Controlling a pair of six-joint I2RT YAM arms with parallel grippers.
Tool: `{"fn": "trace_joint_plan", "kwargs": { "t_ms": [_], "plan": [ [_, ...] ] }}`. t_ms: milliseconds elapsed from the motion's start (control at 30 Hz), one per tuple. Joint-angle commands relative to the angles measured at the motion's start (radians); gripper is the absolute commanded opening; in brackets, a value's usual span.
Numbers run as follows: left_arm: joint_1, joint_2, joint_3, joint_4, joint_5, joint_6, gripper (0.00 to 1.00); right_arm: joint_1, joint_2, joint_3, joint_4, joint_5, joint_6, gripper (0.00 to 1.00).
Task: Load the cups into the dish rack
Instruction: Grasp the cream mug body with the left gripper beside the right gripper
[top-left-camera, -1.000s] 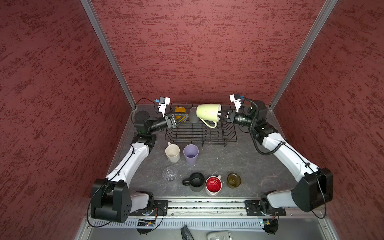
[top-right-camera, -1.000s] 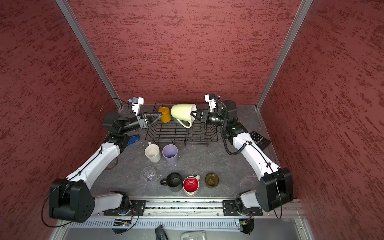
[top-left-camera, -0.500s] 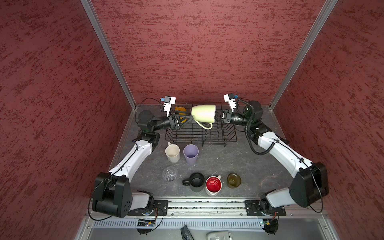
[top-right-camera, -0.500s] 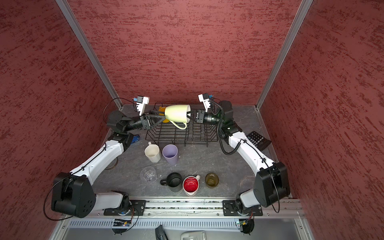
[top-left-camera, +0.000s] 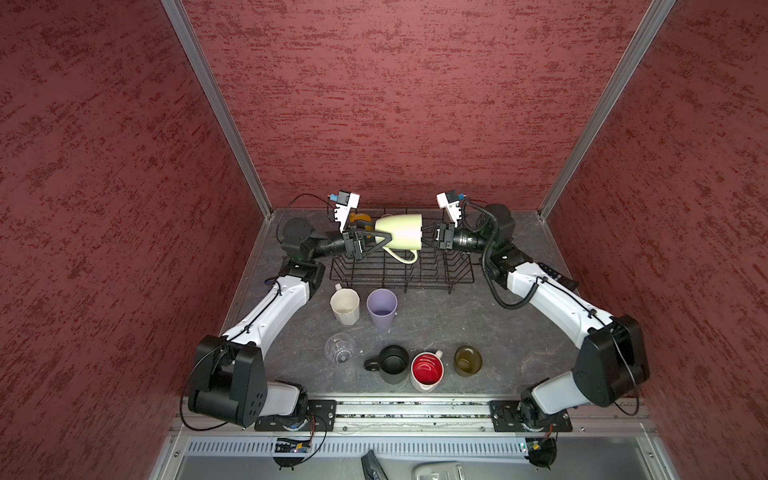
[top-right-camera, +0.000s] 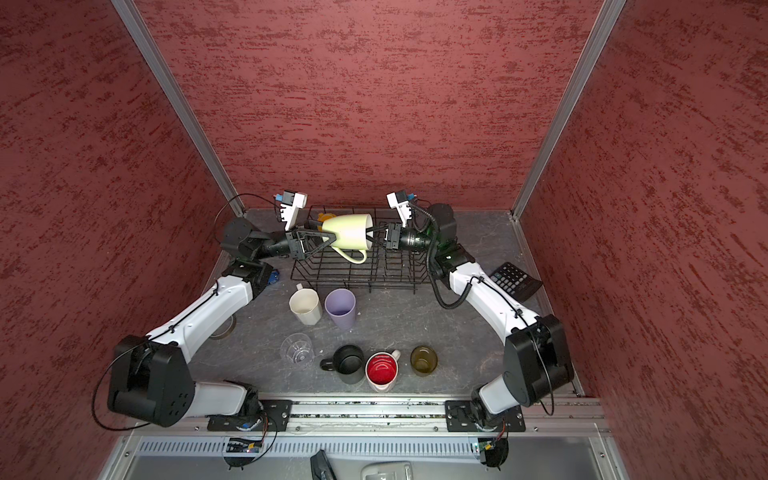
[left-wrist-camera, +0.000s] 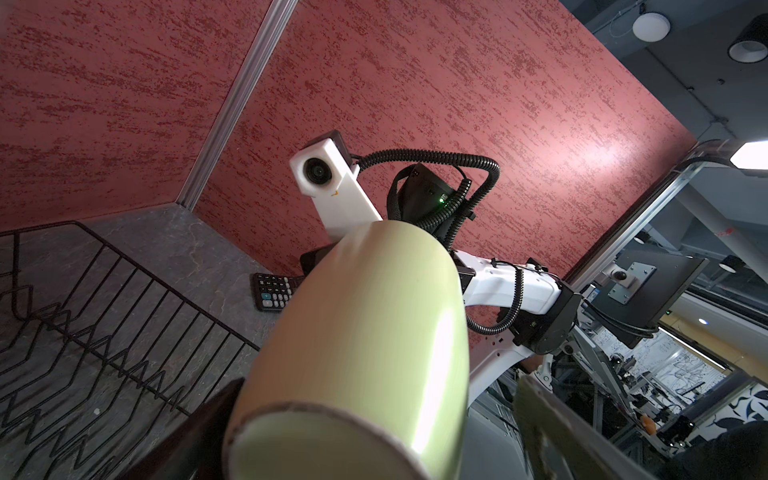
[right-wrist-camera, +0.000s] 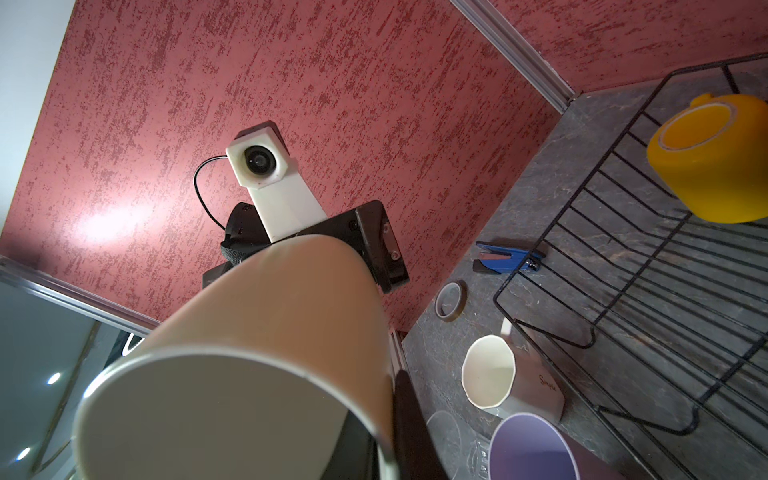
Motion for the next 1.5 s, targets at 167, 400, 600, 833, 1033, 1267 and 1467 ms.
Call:
{"fn": "trace_joint_plan", "kwargs": {
  "t_ms": [167,400,600,833,1033,1267,1467],
  "plan": [
    [-0.026,0.021,0.042,0.03,0.042,-0.004,1.0,0.021,-0.002,0.008,0.122,-0.012,0.034,0.0],
    [-0.044,0.041,0.063,0.028,0.048,-0.003,1.0,0.033,0.008,0.005,0.141,-0.011,0.049,0.0],
    [-0.054,0.05,0.071,0.028,0.051,-0.003,1.0,0.039,0.011,0.004,0.147,-0.011,0.052,0.0],
    [-0.072,0.061,0.074,0.028,0.063,-0.001,1.0,0.042,0.022,0.004,0.165,-0.008,0.065,0.0],
    [-0.078,0.072,0.085,0.028,0.068,0.0,1.0,0.045,0.024,-0.001,0.184,-0.014,0.08,0.0],
    [-0.078,0.086,0.105,0.027,0.072,-0.003,0.91,0.047,0.027,-0.01,0.189,-0.011,0.084,0.0],
    [-0.077,0.084,0.111,0.02,0.076,0.001,0.71,0.047,0.028,-0.012,0.188,-0.002,0.086,0.0]
  ]
}}
